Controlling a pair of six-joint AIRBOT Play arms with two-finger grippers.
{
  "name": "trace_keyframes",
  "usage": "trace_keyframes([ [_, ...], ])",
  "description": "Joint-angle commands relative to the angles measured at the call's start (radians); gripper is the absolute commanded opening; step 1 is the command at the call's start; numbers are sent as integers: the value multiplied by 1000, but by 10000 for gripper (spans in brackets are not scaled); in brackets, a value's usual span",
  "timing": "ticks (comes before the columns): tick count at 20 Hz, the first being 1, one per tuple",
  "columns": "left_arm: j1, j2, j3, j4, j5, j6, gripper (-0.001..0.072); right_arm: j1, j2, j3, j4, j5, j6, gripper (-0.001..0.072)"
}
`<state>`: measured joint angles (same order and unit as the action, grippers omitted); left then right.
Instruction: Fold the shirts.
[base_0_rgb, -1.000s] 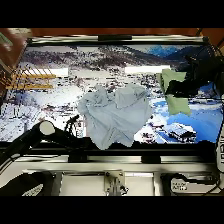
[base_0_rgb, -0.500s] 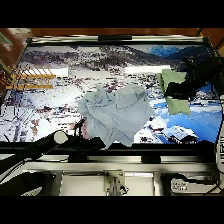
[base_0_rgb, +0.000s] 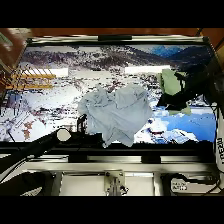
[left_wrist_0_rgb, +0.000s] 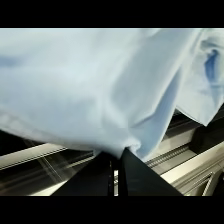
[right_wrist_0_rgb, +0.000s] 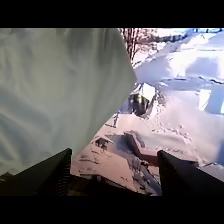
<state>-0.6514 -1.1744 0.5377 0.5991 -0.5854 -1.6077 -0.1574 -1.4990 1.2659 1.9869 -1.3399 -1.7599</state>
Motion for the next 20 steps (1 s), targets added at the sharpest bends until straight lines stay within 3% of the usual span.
trace_keyframes([
  [1,25,59,15,81,-40,29,33,-15,-3,-138,64,143,-11,658],
  [8,85,209,19,143,-53,29,34,-10,-123,-147,261,272,-34,653],
  [13,166,235,85,165,-36,31,34,71,-146,-147,240,308,-33,653],
  [14,185,235,97,165,-37,37,34,90,-154,-147,240,317,-33,614],
  [16,217,235,134,165,-51,75,34,118,-144,-138,241,342,-33,63],
  [20,302,256,346,165,-192,293,33,122,15,-13,237,268,-175,61],
])
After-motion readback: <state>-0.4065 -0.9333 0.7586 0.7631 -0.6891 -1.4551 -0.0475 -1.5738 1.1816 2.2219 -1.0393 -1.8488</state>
